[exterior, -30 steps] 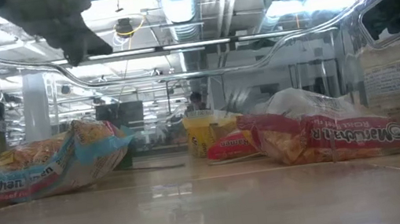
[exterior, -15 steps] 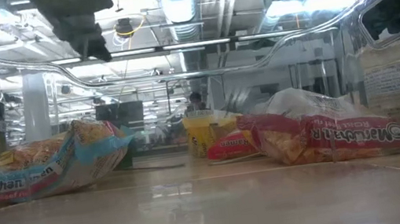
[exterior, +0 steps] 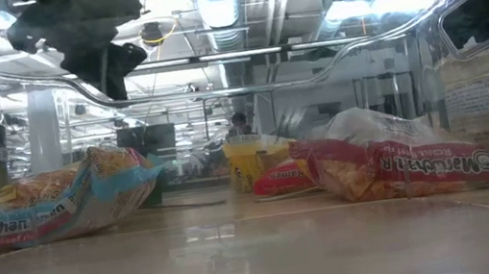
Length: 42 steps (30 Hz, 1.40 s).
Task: Pick & Place Food Item
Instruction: Put the black seasoning can into the top transparent bin
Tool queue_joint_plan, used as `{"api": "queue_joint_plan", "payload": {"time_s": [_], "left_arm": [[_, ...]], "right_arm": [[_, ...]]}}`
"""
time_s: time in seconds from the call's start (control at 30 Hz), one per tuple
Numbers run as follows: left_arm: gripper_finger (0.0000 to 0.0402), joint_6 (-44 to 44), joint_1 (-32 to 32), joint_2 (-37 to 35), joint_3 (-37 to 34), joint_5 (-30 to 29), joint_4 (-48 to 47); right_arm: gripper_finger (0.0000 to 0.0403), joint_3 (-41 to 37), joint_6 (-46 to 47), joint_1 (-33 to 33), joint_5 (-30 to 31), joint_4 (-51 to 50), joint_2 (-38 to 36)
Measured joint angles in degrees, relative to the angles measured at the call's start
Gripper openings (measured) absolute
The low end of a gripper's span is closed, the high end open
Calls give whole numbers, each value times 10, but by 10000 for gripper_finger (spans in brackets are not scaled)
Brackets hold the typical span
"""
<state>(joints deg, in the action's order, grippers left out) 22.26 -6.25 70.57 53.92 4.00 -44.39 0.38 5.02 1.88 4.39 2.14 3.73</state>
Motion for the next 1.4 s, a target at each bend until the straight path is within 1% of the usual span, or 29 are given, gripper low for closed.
{"api": "queue_joint_plan", "payload": {"time_s": [0.17, 0.3, 0.4, 0.53, 0.8, 0.93, 1.03, 1.23, 1.4], "left_arm": [[0, 0, -3, 0, -3, -9, 2], [1, 0, -3, 0, -3, -48, 4], [11, 0, -3, 0, -3, -83, 3], [47, 0, -3, 0, -3, -105, 6], [148, -1, -3, 0, -3, -112, 40], [178, -15, -3, 0, -3, -112, 60], [188, -30, -3, 0, -5, -112, 67], [191, -45, -8, 0, -52, -112, 87], [193, -45, -28, 0, -78, -112, 110]], "right_arm": [[0, 0, 0, 0, 0, -3, 0], [0, 0, 0, 0, 0, -4, 0], [0, 0, 0, 0, 1, -4, 0], [0, 0, 0, 0, 1, -4, 0], [0, 0, 0, 0, 1, -4, 0], [0, 0, 0, 0, 1, -4, 0], [0, 0, 0, 0, 1, -4, 0], [0, 0, 0, 0, 1, -4, 0], [0, 0, 0, 0, 1, -4, 0]]}}
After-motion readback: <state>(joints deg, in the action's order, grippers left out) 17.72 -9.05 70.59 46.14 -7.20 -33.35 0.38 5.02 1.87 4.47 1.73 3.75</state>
